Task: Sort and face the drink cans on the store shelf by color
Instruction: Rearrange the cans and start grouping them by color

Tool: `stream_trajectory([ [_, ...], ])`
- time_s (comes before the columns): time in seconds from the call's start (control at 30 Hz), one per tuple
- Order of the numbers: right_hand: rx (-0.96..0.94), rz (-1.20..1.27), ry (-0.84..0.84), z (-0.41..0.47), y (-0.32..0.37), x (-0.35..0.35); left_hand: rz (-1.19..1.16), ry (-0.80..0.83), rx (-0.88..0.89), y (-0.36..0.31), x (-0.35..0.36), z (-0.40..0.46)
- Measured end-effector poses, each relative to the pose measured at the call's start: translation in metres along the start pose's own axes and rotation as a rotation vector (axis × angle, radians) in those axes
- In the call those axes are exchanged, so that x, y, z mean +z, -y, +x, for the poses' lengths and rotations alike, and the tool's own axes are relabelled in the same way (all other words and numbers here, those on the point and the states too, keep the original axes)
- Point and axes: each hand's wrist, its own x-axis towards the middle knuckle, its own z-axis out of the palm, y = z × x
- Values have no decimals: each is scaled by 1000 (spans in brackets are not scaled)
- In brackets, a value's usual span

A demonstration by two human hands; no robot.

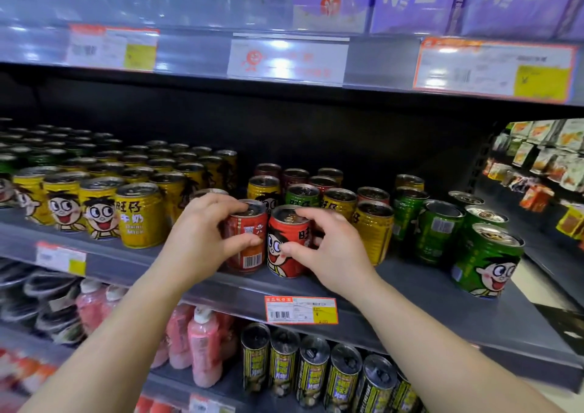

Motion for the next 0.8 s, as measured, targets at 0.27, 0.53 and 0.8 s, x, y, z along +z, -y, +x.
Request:
stream_trajectory([
  [0.27,-35,68,66,19,-3,-20,317,-74,170,-23,10,-5],
  [0.53,-74,-873,151,72,-2,-19,310,-48,164,-26,32,-4],
  [0.8,-5,-718,120,73,0,-27,274,-42,173,-18,26,0],
])
